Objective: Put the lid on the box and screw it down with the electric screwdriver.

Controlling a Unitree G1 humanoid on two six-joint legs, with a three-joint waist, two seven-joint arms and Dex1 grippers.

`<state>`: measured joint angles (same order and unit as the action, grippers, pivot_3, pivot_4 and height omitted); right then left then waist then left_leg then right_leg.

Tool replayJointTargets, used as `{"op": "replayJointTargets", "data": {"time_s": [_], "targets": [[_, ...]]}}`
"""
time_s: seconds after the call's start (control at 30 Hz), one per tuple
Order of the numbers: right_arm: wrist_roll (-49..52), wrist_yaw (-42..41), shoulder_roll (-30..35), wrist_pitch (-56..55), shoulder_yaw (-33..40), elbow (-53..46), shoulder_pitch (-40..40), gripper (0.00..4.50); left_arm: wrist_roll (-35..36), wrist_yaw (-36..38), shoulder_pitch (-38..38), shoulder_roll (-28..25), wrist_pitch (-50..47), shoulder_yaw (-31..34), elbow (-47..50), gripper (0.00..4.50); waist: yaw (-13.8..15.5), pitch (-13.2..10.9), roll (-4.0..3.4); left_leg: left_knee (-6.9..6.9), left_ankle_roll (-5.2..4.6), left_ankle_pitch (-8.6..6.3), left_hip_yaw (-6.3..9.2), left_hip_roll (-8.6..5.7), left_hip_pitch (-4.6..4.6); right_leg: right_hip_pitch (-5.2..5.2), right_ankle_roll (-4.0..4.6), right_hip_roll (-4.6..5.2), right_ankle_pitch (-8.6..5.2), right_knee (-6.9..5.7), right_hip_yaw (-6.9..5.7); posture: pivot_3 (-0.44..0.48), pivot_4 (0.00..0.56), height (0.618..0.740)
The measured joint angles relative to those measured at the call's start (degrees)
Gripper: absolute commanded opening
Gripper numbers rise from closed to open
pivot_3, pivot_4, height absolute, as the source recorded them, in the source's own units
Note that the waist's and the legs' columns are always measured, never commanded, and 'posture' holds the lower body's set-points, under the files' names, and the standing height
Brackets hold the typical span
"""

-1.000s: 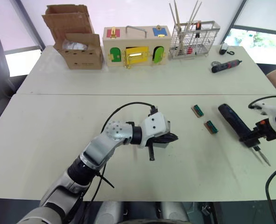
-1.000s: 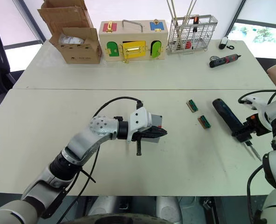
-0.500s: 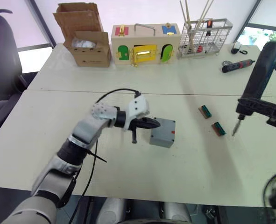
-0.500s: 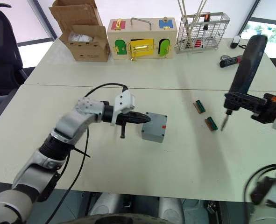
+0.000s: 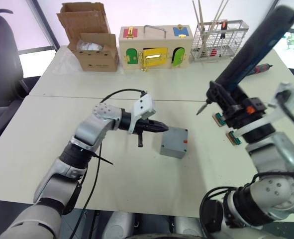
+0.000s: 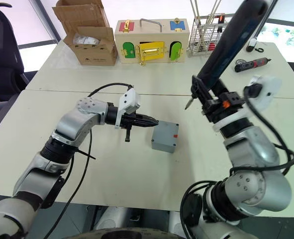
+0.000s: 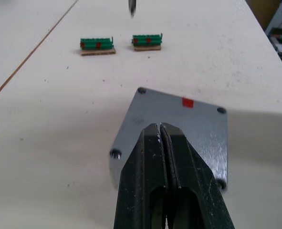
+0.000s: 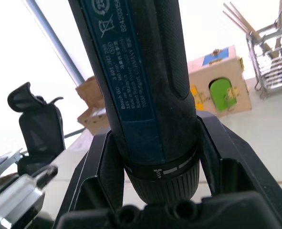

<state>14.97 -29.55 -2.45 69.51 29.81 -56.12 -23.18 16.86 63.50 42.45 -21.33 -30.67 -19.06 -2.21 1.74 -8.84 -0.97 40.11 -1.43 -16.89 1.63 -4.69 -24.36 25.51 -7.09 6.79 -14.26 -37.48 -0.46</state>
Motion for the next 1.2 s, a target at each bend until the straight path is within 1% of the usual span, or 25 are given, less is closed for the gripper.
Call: {"op": "replayJointTargets", "data": {"time_s": [0.13,0.3,0.37,0.53,0.83,1.2], "targets": [[1.21,1.01,1.65,-7.01,-4.88,3.79,4.33,1.75,-0.79,-2.42,-0.41,1.55,-0.49,-0.88,0.99,0.0,-1.24,0.0,0.0,-0.01,-0.04,0.03,0.0,0.02,0.06,-0.05,-0.01,-0.02,-0.01,-0.01,0.0,0.0,0.15,0.694],[2.66,1.7,4.78,-12.63,-7.87,7.42,8.02,1.75,-2.91,-3.58,-2.73,1.31,-1.55,-4.31,2.1,0.0,-1.92,0.0,0.01,-0.05,-0.04,0.02,0.0,0.07,0.12,-0.05,-0.02,-0.08,-0.02,-0.05,0.0,0.0,0.15,0.694],[3.47,2.2,6.06,-13.65,-9.19,8.28,9.06,1.75,-3.25,-3.9,-3.53,1.29,-1.24,-4.42,2.73,0.0,-2.17,0.0,0.01,-0.05,-0.04,0.02,0.02,0.08,0.15,-0.09,-0.02,-0.08,-0.02,-0.05,0.0,0.0,0.15,0.694],[6.18,4.28,7.02,-14.03,-11.43,9.36,9.82,1.75,-3.98,-3.93,-3.85,1.27,-0.29,-4.53,2.95,0.0,-2.3,0.0,0.01,-0.05,-0.04,0.02,0.02,0.09,0.17,-0.11,-0.02,-0.08,-0.02,-0.01,0.0,0.0,0.15,0.694],[9.73,7.74,8.85,-15.4,-13.32,11.73,9.82,1.75,-4.35,-4.08,-3.93,1.3,0.16,-4.54,2.95,0.0,-2.29,0.0,0.01,-0.05,-0.04,0.02,0.01,0.08,0.17,-0.13,-0.02,-0.07,-0.02,0.01,0.0,0.0,0.15,0.694],[11.19,8.73,13.06,-20.05,-16.31,14.52,10.96,1.75,-4.53,-4.76,-4.6,0.88,0.83,-4.47,3.49,0.0,-2.3,0.0,0.03,-0.05,-0.05,0.02,0.01,0.09,0.2,-0.16,-0.02,-0.07,-0.02,0.02,0.0,0.0,0.15,0.694]]}}
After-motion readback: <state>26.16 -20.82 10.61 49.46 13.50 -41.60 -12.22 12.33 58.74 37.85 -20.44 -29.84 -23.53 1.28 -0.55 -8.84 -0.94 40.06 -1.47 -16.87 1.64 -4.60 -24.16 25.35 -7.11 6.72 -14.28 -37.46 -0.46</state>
